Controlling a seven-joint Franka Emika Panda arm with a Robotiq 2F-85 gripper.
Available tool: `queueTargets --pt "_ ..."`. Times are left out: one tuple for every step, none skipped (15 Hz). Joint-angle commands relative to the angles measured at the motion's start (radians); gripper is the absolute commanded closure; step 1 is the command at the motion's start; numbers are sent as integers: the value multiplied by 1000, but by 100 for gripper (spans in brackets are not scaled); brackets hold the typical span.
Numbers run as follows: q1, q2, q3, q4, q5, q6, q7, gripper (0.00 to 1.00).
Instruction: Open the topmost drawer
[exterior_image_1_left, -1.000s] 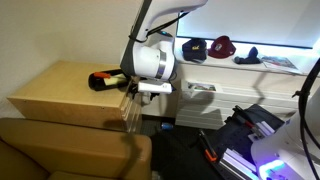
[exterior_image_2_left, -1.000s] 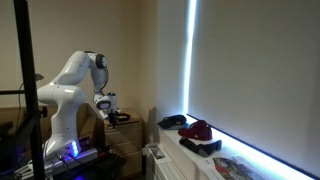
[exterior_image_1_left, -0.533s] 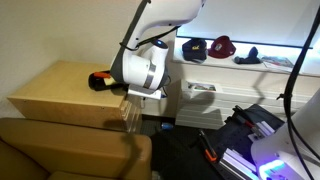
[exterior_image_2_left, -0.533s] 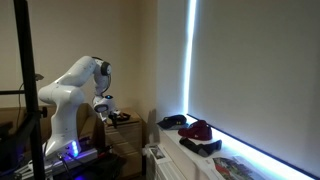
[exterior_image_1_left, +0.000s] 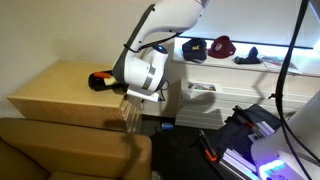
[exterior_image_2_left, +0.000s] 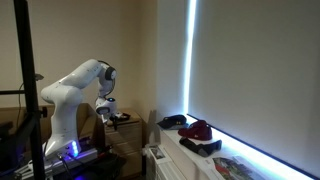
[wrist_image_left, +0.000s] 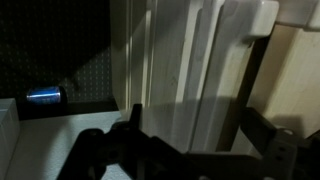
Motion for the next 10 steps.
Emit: queueTargets --pt "-58 54 54 34 -56 -1 -13 0" --pt "-83 76 78 44 -81 3 -11 0" --pt "-121 109 117 59 -108 18 -2 0" --pt "-149 123 142 58 -129 31 4 0" --pt "-178 142 168 59 -151 44 8 0" --pt "-218 159 199 55 -175 55 8 0" --pt "-258 183 234 53 -198 78 12 0" --pt "-249 180 209 85 -223 38 41 0" --pt "-265 198 219 90 -246 42 49 0" --pt "-238 200 190 102 -252 39 65 0"
